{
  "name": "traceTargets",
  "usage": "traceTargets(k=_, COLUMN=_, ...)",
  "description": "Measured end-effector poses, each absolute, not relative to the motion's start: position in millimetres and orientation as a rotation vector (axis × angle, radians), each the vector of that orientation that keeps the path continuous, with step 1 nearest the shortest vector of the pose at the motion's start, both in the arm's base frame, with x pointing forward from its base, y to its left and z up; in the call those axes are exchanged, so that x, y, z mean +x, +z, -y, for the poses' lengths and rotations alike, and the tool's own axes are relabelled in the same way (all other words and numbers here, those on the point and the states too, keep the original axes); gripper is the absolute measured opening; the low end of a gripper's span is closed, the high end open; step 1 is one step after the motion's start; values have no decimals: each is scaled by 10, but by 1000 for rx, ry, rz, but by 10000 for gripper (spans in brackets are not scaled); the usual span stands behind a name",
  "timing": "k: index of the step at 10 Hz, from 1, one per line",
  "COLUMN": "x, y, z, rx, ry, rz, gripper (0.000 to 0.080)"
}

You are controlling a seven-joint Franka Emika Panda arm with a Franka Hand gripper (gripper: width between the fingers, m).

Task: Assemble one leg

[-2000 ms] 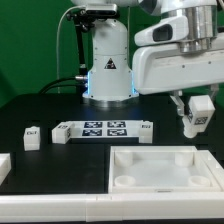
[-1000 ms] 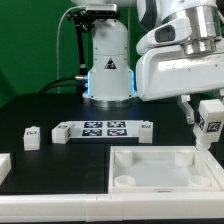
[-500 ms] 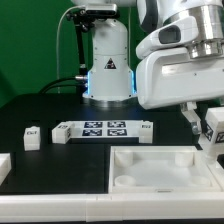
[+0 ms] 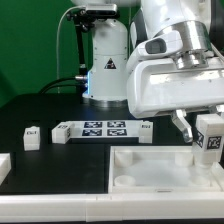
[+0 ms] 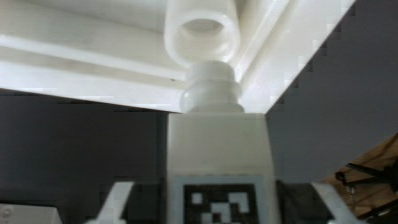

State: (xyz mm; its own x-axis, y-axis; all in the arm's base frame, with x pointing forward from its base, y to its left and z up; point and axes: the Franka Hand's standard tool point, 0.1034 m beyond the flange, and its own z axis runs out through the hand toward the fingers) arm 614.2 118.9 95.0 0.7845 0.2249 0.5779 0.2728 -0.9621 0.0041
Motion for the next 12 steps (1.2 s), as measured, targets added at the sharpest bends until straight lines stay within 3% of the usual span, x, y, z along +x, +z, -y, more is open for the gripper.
traceTargets(k=12, x=6050, y=681, z=-1148, rx=-2907, ry=-874, rz=396, gripper=290)
